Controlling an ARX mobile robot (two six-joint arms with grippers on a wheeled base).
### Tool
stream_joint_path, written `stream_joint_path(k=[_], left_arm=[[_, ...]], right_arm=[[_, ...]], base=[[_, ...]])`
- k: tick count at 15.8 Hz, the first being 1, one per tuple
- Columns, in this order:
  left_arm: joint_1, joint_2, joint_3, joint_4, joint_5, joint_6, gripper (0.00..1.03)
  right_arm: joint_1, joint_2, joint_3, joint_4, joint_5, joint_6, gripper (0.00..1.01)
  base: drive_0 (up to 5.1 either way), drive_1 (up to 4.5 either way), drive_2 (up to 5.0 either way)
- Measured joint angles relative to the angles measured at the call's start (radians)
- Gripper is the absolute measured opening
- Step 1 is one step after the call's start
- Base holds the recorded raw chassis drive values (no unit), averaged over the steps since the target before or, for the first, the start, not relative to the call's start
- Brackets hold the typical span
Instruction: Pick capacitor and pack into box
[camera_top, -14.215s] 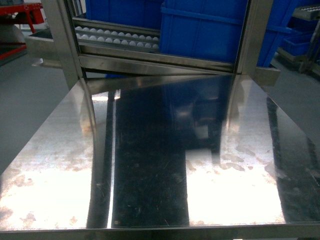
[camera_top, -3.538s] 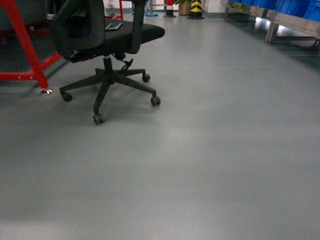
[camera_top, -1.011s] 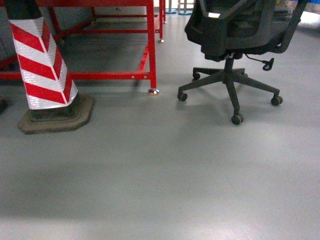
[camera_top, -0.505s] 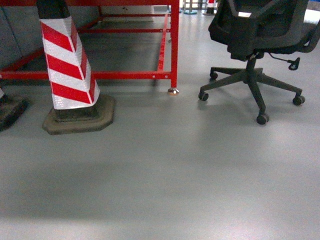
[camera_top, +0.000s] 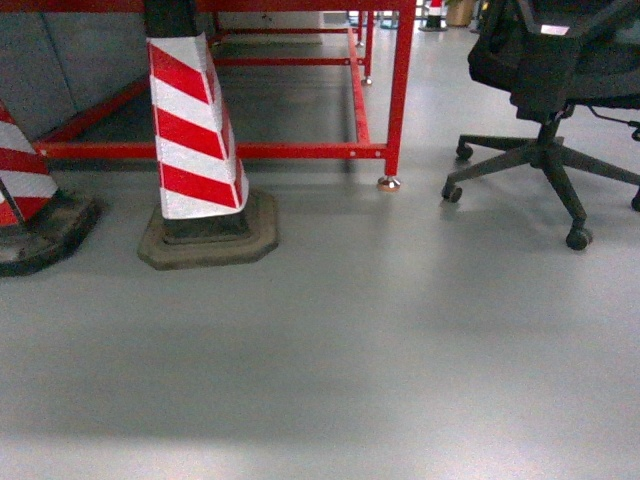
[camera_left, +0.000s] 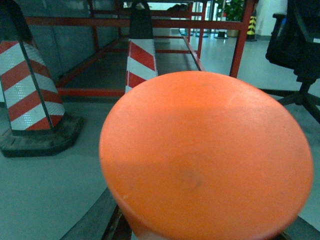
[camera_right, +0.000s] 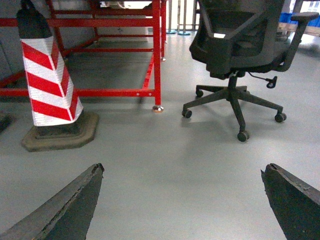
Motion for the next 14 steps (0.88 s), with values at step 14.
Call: stream_joint_path(k=[14], left_arm=[[0.000,0.000,0.000,-0.003,-0.002,0.000,0.44]], right_arm=[[0.000,0.000,0.000,-0.002,-0.002,0.000,0.98]], base=[[-4.6,2.30,2.3]])
